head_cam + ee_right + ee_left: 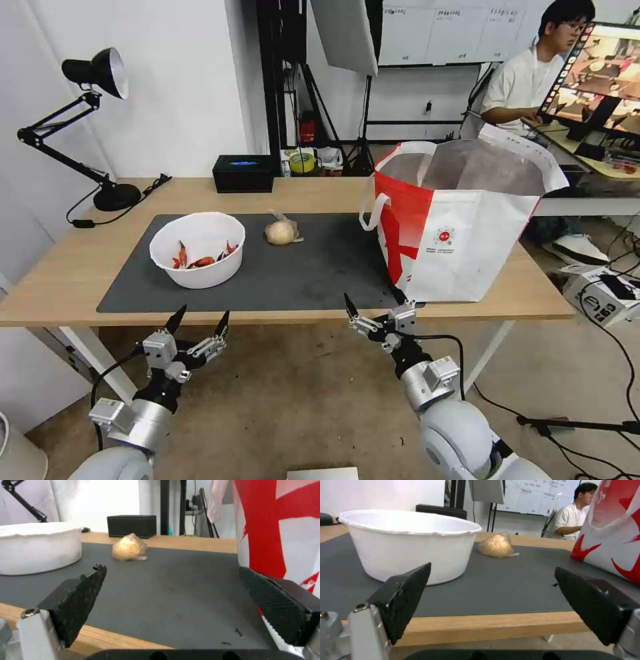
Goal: Pick up the trash from the table and place it into the takeout bag.
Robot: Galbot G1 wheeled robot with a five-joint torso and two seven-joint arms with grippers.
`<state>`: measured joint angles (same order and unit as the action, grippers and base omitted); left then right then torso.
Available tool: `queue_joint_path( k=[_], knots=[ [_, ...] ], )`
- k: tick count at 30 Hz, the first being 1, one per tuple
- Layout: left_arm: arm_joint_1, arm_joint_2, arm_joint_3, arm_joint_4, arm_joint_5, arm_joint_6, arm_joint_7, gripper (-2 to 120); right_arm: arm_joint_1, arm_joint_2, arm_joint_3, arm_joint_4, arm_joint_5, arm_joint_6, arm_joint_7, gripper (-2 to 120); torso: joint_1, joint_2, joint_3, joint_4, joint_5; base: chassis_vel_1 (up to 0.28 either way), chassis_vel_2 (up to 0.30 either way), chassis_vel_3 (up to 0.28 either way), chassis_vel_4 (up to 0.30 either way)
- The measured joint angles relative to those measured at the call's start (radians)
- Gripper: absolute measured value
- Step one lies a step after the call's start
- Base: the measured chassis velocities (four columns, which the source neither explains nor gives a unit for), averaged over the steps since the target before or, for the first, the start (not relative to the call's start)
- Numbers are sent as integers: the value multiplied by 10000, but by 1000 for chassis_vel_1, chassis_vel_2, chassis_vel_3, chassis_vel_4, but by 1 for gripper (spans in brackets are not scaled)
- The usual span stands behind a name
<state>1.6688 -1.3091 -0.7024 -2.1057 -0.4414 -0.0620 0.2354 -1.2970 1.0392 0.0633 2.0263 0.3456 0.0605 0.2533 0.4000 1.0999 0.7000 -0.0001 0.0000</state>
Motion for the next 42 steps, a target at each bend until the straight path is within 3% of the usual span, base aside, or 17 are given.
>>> queue_joint_path(
  k=[8, 16, 26, 32, 42],
  knots=[
    [-123, 43, 96, 83, -1, 0, 0, 100, 921, 134, -540, -378, 233, -362, 142, 100, 0, 0, 0, 2, 0, 0, 0, 0, 0],
    [-200, 159, 141, 166, -23, 15, -1, 100, 2916, 348, -1384, -1353, 993, -849, 279, 100, 0, 0, 1, 0, 0, 0, 0, 0, 0],
    [-136, 140, 108, 173, -26, 20, -5, 100, 5518, 924, -2566, -3276, 2133, -1334, 439, 100, 1, 0, 2, 1, 1, 0, 0, 0, 0],
    [-50, 56, 14, 101, -26, -12, -63, 100, 7213, 1681, -3134, -4752, 2657, -1827, 470, 100, 1, 0, 1, 1, -2, 0, 0, 0, 0],
    [30, -1, -92, 31, -21, -26, -62, 100, 8435, 2943, -3570, -6569, 2716, -2479, 470, 100, 1, 0, 1, 2, -2, 0, 0, 0, 0]
  ],
)
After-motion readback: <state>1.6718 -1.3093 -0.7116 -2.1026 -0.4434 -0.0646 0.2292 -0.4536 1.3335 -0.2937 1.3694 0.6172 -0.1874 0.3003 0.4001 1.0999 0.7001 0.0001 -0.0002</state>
